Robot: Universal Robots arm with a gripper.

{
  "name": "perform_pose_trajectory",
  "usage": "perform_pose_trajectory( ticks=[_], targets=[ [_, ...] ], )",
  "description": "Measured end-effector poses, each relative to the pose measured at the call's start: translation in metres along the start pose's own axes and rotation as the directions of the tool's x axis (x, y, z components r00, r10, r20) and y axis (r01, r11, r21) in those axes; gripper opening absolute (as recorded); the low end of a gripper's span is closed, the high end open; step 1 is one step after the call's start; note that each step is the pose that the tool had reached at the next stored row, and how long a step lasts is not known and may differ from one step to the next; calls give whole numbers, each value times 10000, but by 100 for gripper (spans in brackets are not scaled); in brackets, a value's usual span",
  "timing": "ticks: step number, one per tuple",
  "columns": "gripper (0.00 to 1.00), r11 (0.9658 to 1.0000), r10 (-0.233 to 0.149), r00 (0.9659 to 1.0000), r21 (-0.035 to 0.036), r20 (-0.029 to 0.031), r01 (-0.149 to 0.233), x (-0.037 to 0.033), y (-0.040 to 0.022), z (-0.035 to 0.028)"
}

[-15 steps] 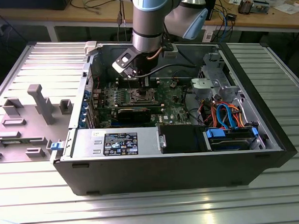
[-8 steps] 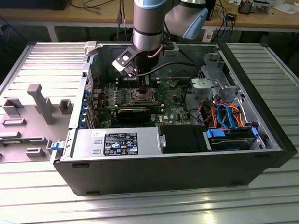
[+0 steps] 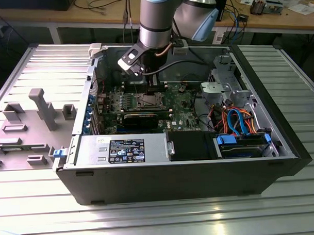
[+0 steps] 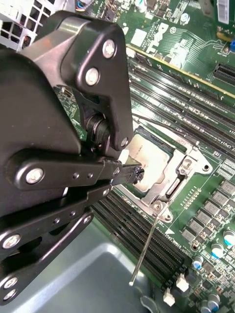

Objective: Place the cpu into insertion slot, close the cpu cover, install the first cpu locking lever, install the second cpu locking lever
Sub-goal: 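Install the first cpu locking lever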

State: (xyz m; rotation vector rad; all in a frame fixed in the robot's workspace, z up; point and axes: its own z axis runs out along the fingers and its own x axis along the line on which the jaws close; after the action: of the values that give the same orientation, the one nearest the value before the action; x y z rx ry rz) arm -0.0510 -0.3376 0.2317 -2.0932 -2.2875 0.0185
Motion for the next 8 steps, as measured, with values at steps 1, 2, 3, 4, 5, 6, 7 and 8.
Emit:
perform_pose_trajectory(
  ticks=[1, 2, 3, 4, 5, 6, 7, 8],
  targets=[
    [11, 10000, 0, 10000, 0, 0, 0, 0, -1, -14],
    [11, 10000, 0, 10000, 0, 0, 0, 0, -1, -31],
    [11, 10000, 0, 10000, 1, 1, 0, 1, -2, -58],
    [11, 10000, 0, 10000, 0, 1, 0, 1, -3, -73],
    [11, 10000, 0, 10000, 0, 0, 0, 2, -3, -88],
    [11, 10000, 0, 10000, 1, 1, 0, 2, -4, -102],
    [11, 10000, 0, 10000, 0, 0, 0, 2, -4, -112],
    [11, 10000, 0, 10000, 0, 0, 0, 3, -5, -127]
  ],
)
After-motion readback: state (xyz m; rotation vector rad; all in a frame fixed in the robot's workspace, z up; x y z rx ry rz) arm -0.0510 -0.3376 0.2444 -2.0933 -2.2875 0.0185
